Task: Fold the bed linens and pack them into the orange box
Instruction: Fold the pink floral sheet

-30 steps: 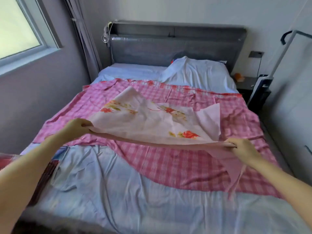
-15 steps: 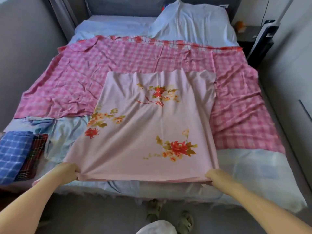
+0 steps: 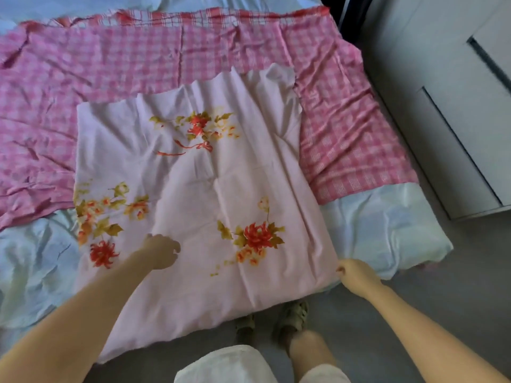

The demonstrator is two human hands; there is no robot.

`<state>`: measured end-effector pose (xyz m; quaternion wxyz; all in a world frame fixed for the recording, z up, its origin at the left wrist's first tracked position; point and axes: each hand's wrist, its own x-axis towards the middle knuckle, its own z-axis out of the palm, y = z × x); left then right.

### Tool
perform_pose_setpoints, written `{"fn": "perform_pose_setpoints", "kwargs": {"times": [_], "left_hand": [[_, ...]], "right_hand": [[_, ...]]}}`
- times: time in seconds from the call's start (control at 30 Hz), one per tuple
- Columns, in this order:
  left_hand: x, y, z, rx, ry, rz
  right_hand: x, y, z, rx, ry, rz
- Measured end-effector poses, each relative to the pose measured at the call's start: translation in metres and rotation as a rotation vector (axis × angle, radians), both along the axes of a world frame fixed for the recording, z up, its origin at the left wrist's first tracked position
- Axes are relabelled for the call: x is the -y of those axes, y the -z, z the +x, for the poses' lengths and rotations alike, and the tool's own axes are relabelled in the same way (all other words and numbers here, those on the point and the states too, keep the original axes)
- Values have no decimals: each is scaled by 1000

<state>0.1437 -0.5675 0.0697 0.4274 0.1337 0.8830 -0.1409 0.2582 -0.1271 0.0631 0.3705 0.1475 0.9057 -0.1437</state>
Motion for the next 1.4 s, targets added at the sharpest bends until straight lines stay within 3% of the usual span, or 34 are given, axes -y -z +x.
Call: {"fn": "perform_pose_setpoints", "kwargs": {"times": [0.23, 0.37, 0.47, 0.53, 0.63, 0.7, 0.77, 0.83, 0.9, 1.03, 1.1, 1.3, 1.4], "left_hand": [[-159, 53, -45, -157, 220, 270], [-243, 80, -75, -263, 205, 483], [-296, 102, -107, -347, 177, 654], [-326, 114, -128, -375, 277, 743], [-365, 129, -155, -376, 458, 838], [-384, 138, -169, -264, 527, 721], [-390, 143, -179, -98, 615, 462], [-392, 146, -183, 49, 766, 180], [-387, 148, -183, 117, 861, 52], [-380, 147, -187, 115, 992, -19], [-383, 147, -184, 125, 1049, -99], [-390, 145, -180, 188, 1024, -166], [-395, 135, -185, 160, 1100, -131]], "right_hand": [[-51, 67, -11, -71, 578, -122], [-57, 116, -33, -47, 751, -256], [-61, 150, -55, -83, 533, -267], [-57, 157, -71, -103, 376, -297], [-42, 157, -77, -502, 7, -151], [-24, 149, -67, -633, -186, -174], [-7, 149, -51, -668, -313, -196], [-4, 150, -42, -601, -363, -258], [-10, 153, -42, -554, -272, -350], [-20, 155, -69, -364, 401, -620], [-23, 162, -85, -373, 556, -594], [-20, 173, -124, -99, 505, -620], [-17, 173, -119, -99, 426, -569]]}}
